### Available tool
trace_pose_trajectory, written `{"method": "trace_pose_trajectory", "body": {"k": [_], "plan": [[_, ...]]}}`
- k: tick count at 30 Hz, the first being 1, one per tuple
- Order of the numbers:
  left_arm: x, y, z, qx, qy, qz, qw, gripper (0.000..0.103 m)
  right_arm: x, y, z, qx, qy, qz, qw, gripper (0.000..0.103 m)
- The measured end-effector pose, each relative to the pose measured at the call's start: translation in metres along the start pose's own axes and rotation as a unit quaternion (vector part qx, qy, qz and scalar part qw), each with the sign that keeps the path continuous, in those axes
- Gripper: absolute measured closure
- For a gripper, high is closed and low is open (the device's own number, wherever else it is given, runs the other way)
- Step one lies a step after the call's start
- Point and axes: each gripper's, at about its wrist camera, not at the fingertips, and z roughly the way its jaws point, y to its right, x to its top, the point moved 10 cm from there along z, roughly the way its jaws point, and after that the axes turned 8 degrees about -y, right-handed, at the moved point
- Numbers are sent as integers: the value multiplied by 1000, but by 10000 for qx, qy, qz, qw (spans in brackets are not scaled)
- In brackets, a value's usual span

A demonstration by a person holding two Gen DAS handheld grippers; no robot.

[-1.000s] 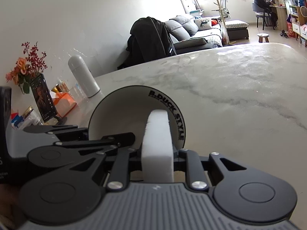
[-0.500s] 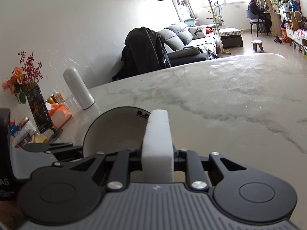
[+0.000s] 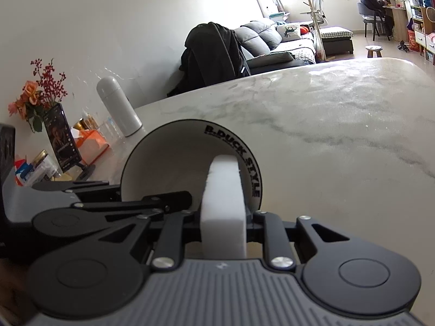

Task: Clean bowl

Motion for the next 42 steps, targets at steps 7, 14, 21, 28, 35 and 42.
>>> {"method": "trace_pose_trajectory", "body": {"k": [7, 14, 21, 28, 35, 42], "plan": [[0, -2, 0, -54, -37, -52, 10000, 75, 2, -1, -4, -72, 50, -44, 10000, 80], [6, -5, 0, -35, -11, -82, 10000, 76, 8, 3, -11, -169, 161, -48, 9997, 80], [17, -13, 2, 47, 35, -174, 9998, 76, 18, 5, -15, -226, 237, -73, 9994, 80], [29, -21, 12, 257, -12, -186, 9995, 76, 32, 5, -17, -204, 272, -147, 9993, 80], [38, -33, 22, 384, -100, -236, 9989, 76, 53, 6, -14, -134, 302, -234, 9992, 79], [45, -38, 23, 488, -91, -102, 9987, 66, 66, 10, -13, -76, 369, -187, 9991, 80]]}}
